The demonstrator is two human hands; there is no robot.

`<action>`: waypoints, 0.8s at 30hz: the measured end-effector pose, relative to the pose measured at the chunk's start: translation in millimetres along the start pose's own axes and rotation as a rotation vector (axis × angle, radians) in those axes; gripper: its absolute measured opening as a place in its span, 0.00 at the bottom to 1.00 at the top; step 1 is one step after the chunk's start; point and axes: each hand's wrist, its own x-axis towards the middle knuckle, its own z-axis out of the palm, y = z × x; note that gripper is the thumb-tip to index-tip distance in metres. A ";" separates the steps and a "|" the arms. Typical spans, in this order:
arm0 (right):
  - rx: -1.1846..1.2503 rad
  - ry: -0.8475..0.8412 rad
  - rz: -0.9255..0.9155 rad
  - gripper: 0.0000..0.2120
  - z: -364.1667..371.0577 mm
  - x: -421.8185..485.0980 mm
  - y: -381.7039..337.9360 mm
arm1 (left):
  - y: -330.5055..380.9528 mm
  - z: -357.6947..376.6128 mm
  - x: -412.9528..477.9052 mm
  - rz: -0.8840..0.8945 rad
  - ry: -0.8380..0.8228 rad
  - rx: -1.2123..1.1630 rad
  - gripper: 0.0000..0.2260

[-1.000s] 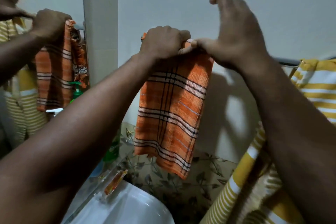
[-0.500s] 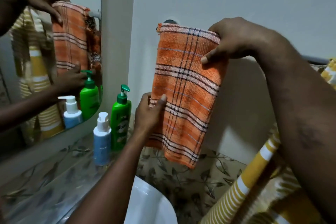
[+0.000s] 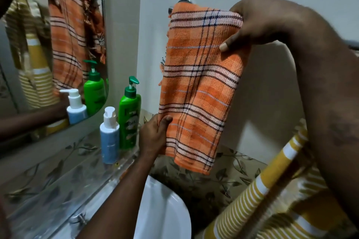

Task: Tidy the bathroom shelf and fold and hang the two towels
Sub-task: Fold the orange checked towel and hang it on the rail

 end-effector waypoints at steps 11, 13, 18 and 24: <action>0.061 -0.057 0.014 0.23 -2.3 -1.8 -1.3 | -45.8 4.5 -35.2 -0.225 -0.015 0.088 0.31; 0.078 -0.065 0.016 0.23 -2.7 -2.1 -1.7 | -27.2 10.3 -38.0 -0.349 -0.024 -0.054 0.29; 0.080 -0.060 0.026 0.24 -2.7 -3.3 -3.2 | 16.8 16.0 -39.3 -0.600 -0.075 -0.394 0.34; 0.078 -0.064 0.028 0.22 -2.6 -1.8 -0.8 | 35.0 19.3 -72.2 -0.966 -0.398 -1.086 0.29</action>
